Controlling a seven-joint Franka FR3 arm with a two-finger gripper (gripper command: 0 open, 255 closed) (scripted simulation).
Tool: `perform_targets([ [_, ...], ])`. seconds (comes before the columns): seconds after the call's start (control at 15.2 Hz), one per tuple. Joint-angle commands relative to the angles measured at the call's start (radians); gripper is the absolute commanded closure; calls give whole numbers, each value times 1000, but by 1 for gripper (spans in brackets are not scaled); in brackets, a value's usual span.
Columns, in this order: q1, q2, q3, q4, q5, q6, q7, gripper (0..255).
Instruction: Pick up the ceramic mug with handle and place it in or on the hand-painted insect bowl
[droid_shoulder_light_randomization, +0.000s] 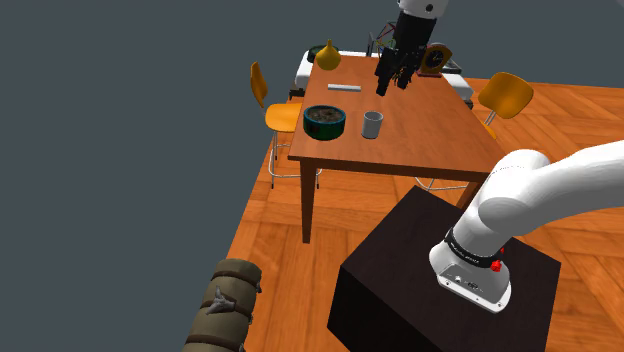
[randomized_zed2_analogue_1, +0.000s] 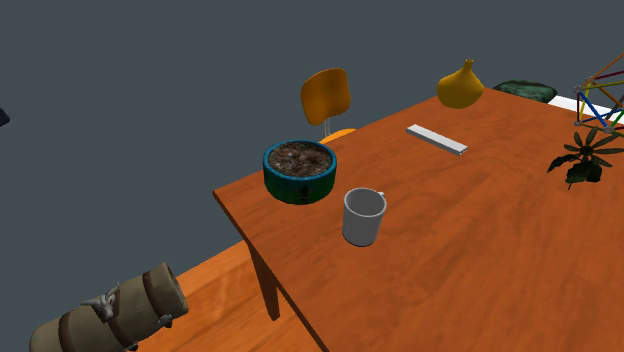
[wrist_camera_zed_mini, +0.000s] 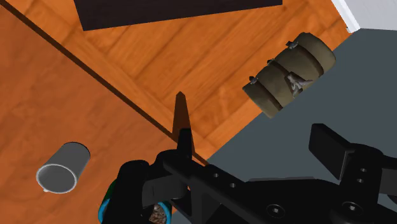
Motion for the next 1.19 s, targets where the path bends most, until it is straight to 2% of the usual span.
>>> perform_targets([
  [0.0,0,0,0,0,0,0,0,0],
  [0.59,-38,162,-124,-65,-93,202,-181,0],
  [1.12,-64,382,-230,-36,-139,380,-336,0],
])
